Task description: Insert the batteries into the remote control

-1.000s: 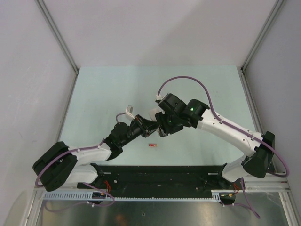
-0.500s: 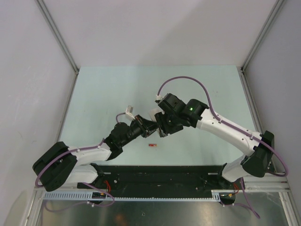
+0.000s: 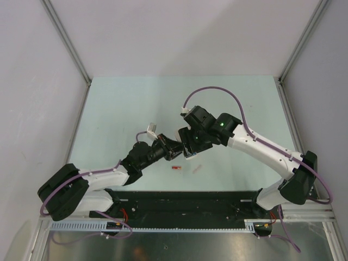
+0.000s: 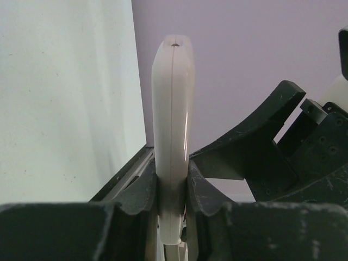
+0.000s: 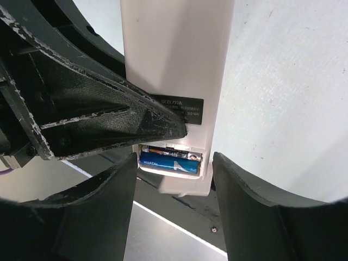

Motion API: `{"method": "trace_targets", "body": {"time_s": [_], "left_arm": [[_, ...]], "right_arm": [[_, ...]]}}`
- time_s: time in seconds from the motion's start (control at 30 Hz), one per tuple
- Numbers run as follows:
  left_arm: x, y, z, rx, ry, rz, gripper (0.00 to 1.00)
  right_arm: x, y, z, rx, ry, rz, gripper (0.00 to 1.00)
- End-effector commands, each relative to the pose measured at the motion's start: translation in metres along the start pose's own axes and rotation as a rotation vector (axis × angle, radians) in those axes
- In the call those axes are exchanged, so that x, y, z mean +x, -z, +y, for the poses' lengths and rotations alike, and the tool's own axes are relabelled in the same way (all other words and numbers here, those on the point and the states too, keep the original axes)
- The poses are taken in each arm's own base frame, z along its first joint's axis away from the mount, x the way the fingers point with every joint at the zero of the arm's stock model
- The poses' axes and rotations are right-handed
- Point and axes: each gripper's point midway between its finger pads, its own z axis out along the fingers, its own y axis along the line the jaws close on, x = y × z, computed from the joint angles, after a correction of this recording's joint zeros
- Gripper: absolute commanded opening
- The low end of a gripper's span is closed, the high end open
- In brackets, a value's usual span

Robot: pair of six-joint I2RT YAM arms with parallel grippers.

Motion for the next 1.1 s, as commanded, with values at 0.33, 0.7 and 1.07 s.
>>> {"method": "trace_targets", "body": {"time_s": [0.33,0.7,1.07], "left_arm": [[-0.02,-0.002,-0.017,0.061,0.032,-0.06,0.0],[-0.026,-0.001,-0.016,0.068,-0.021,-0.043,0.0],[-0.021,0.006,-0.043,0.159,-0.108,0.0,0.0]], "right_arm": [[-0.033,0.031,-0.009,-0.01,-0.049,-0.153,0.65],[-0.034,0.039,-0.009,-0.293,-0.247,-0.32,0.68],[-0.023,0.043,0.017,-0.689,-0.334,-0.354,0.69]]}}
